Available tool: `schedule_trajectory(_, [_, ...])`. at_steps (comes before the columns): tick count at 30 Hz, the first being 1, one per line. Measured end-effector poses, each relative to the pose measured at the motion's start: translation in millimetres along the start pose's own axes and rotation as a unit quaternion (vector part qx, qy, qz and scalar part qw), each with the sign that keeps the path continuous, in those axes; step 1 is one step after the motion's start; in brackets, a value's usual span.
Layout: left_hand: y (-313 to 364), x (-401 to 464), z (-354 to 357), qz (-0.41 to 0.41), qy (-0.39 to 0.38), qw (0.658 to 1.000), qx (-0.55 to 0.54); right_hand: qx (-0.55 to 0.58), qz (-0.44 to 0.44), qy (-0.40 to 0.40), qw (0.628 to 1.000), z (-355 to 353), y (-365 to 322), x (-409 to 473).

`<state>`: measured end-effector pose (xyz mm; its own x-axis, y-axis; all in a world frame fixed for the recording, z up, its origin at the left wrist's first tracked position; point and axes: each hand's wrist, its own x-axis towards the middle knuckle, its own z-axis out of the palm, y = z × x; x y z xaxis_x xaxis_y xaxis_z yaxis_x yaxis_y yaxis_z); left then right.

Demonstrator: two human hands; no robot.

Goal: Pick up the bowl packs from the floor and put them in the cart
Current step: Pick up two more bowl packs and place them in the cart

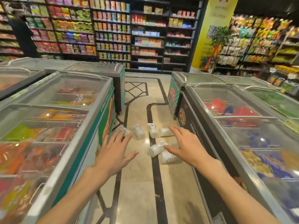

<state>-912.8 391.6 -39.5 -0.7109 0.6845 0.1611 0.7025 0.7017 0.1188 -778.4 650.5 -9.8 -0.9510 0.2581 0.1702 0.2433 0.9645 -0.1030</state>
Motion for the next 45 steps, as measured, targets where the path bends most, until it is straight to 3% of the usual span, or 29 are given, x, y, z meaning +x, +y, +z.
schedule_trajectory(14, [-187.0, 373.7, 95.9, -0.133, -0.058, 0.989, -0.025, 0.008, -0.009, -0.022, 1.000, 127.9, 45.5, 445.0])
schedule_trajectory(20, [-266.7, 515.6, 126.6, -0.150, -0.066, 0.986, -0.029, 0.010, -0.033, -0.040, 0.999, 161.3, 46.3, 612.6])
schedule_trajectory(25, [-333.8, 638.5, 182.6, -0.143, -0.054, 0.988, -0.022, 0.008, -0.024, -0.065, 0.998, 224.5, 56.1, 745.5])
schedule_trajectory(28, [-373.0, 715.4, 215.4, -0.153, -0.085, 0.984, -0.043, 0.022, -0.010, -0.079, 0.997, 263.0, 67.1, 822.5])
schedule_trajectory(37, [-438.5, 902.0, 302.9, -0.158, -0.184, 0.968, -0.066, 0.032, 0.020, -0.145, 0.989, 361.1, 135.0, 1006.3])
schedule_trajectory(45, [-465.5, 1037.7, 452.6, -0.235, -0.231, 0.941, -0.078, 0.072, 0.051, -0.213, 0.973, 506.7, 214.2, 1139.1])
